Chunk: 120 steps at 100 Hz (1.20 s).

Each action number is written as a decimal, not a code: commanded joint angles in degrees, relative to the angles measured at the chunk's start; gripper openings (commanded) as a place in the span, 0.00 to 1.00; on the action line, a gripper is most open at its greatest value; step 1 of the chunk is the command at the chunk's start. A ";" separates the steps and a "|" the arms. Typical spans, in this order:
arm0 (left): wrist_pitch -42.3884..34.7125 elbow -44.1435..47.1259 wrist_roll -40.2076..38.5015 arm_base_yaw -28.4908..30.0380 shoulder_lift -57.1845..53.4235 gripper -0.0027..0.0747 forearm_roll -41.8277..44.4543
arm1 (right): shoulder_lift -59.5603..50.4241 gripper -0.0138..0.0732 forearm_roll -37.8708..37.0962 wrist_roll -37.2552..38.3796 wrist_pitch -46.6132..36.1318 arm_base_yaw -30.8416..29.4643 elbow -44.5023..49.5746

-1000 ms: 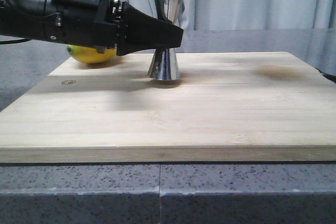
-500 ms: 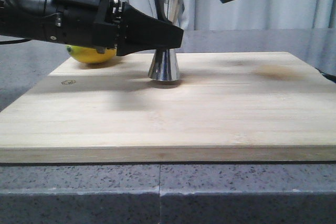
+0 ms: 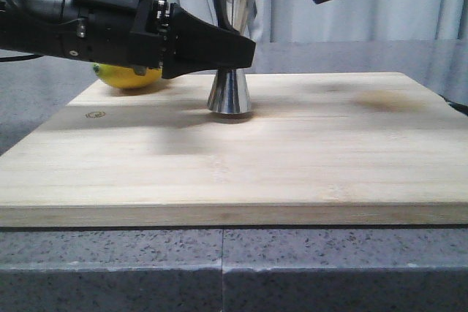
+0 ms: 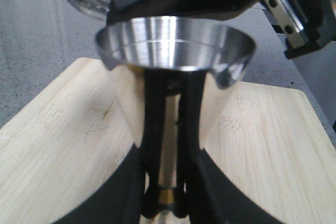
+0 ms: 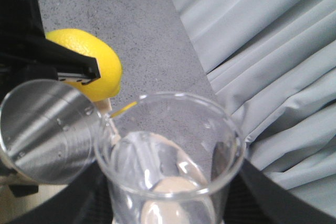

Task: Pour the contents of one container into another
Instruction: 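Tilt the beaker with the right gripper, pouring liquid into the jigger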

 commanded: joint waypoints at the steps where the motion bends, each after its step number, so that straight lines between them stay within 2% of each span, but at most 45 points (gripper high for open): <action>1: 6.08 -1.55 -0.10 -0.55 -2.33 0.13 -5.06 | -2.06 0.50 -0.13 -0.40 -0.79 -0.01 -2.19; 18: 6.08 -1.55 -0.10 -0.55 -2.33 0.13 -5.06 | -2.06 0.50 -0.98 -0.50 -0.29 -0.01 -2.30; 38: 6.08 -1.55 -0.10 -0.55 -2.33 0.12 -5.06 | -2.06 0.50 -1.10 -4.95 -0.16 -0.01 -2.35; 57: 6.08 -1.55 -0.10 -0.55 -2.33 0.12 -5.06 | -2.06 0.50 -1.19 -5.09 -0.16 -0.01 -2.35; 120: 6.08 -1.55 -0.10 -0.55 -2.33 0.13 -5.06 | -2.06 0.50 -1.22 -14.04 -0.69 -0.01 -2.48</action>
